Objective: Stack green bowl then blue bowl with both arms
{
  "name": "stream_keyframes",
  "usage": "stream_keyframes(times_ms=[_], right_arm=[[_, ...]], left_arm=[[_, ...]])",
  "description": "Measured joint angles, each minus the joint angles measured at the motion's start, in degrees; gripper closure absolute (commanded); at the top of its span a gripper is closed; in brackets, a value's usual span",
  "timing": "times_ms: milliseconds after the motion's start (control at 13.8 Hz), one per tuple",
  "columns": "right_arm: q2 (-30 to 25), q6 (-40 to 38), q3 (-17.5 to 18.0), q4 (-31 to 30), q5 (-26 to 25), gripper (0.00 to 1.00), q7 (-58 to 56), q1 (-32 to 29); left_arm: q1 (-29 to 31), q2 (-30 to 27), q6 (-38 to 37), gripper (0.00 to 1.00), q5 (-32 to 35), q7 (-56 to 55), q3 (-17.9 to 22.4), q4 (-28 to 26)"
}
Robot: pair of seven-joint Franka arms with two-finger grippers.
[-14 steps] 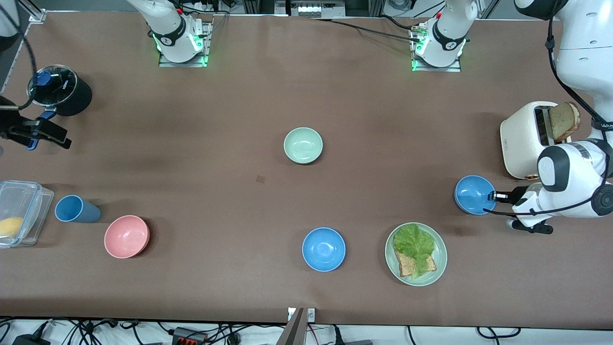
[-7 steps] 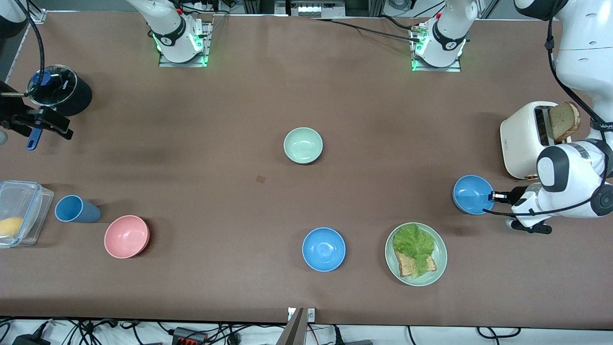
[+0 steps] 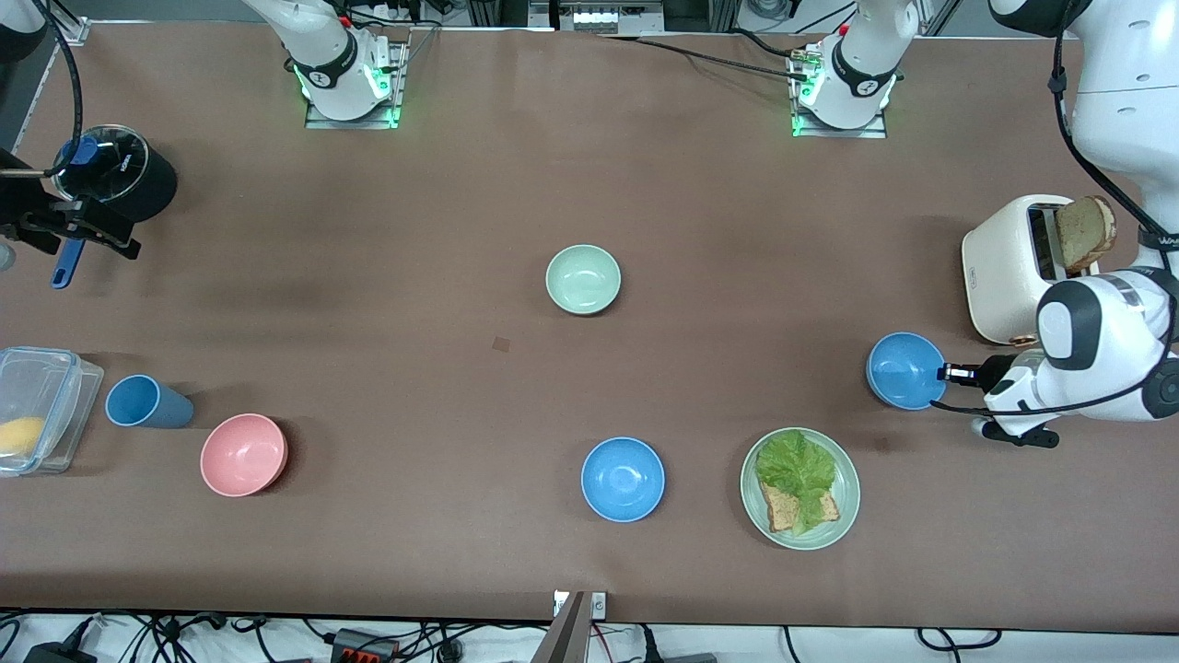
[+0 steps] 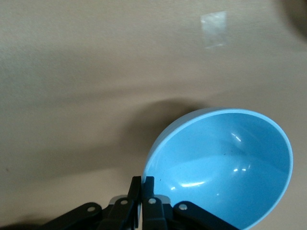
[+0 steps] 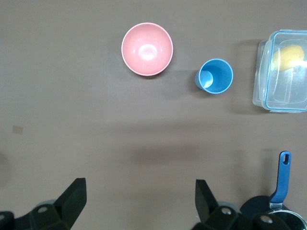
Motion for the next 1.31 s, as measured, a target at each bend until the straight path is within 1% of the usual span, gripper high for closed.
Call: stream_keyframes(times_ms=[363,508,653,798,944,1016,1089,1306], right_arm=[[0.00,-0.46,0.07,0.46,0.00,0.00,-0.07,0.05],[0.00,-0.46,0.07,0.47,0.00,0.00,-0.07,0.05],[0.00,-0.47,0.07,0.48,0.00,0.00,-0.07,0.05],[0.00,-0.48,0.07,0.48,0.00,0.00,-0.08,0.05],[-0.01,-0.49,0.07,0.48,0.00,0.00,-0.07,0.05],[-0.01,-0.49,0.07,0.48,0.00,0.00,-0.07,0.05],[0.00,-0.49,0.07,0.49,0.00,0.00,-0.08,0.05],[0.00,-0.51,0.07,0.49,0.00,0.00,-0.07,0.05]], left_arm=[[-0.23,-4.20,-12.78,0.97,-6.15,0.40,-1.37,4.18],[-0.32,-5.74,-15.79,0.95,-7.06,-1.97,-4.33,5.46],[-0.50,-7.34,-16.92,0.93,-8.05,-9.29,-7.60,5.52],[-0.65,-8.94,-17.43,0.93,-8.38,-18.20,-11.90,5.25],[-0.90,-10.56,-16.53,0.95,-8.92,-28.17,-16.66,4.02],[-1.04,-11.57,-14.51,0.95,-8.96,-32.75,-18.96,2.35],[-1.17,-12.78,-11.12,0.95,-8.98,-37.07,-21.25,-0.26],[-1.42,-16.68,1.01,0.95,-9.00,-48.87,-28.04,-10.29]])
